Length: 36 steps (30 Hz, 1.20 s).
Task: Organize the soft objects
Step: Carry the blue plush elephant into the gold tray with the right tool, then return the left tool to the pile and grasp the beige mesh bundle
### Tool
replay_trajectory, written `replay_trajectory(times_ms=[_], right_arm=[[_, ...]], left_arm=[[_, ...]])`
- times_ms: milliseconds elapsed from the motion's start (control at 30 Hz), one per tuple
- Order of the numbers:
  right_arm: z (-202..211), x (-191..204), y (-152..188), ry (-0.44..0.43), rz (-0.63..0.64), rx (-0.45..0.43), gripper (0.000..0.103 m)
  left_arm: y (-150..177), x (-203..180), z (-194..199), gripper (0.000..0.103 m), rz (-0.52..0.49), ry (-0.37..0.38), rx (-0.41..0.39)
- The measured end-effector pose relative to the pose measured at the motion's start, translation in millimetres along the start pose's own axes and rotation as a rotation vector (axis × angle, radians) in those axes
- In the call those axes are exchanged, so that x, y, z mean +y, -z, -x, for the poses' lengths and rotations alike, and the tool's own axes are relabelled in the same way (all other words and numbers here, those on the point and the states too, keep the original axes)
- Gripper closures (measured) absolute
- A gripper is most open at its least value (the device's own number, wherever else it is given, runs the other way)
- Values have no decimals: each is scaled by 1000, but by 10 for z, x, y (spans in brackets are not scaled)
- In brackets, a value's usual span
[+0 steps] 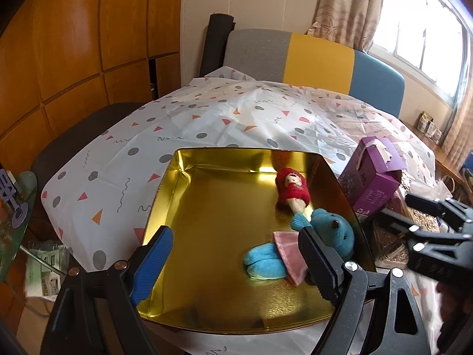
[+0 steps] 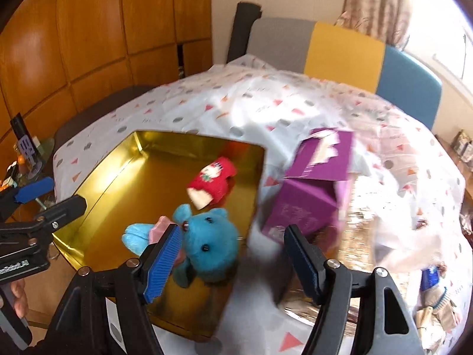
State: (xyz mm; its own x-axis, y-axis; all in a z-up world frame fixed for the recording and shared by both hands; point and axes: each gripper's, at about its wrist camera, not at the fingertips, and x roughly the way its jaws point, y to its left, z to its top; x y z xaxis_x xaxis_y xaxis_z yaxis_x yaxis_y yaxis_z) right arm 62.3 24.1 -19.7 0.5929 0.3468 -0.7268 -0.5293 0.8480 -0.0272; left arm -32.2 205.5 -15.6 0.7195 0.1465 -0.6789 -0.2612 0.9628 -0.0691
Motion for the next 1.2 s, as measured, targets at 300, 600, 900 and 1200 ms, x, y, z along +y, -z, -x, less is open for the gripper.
replay_trajectory(times_ms=[300,600,900,1200], right_arm=[[438,-481,94,109,-71,-79,30],[789,-1171,275,251,-172,-107,30],[1102,-2175,653,475,-369,-120,30],[1288,-3116,1458,711,-722,-119,30]], left_arm=[[48,-179,21,16,-46,22,11],[77,-356,63,16,-99,41,12],[96,-579,81,16,-161,61,14],[122,-812,87,16,-217,73,20]])
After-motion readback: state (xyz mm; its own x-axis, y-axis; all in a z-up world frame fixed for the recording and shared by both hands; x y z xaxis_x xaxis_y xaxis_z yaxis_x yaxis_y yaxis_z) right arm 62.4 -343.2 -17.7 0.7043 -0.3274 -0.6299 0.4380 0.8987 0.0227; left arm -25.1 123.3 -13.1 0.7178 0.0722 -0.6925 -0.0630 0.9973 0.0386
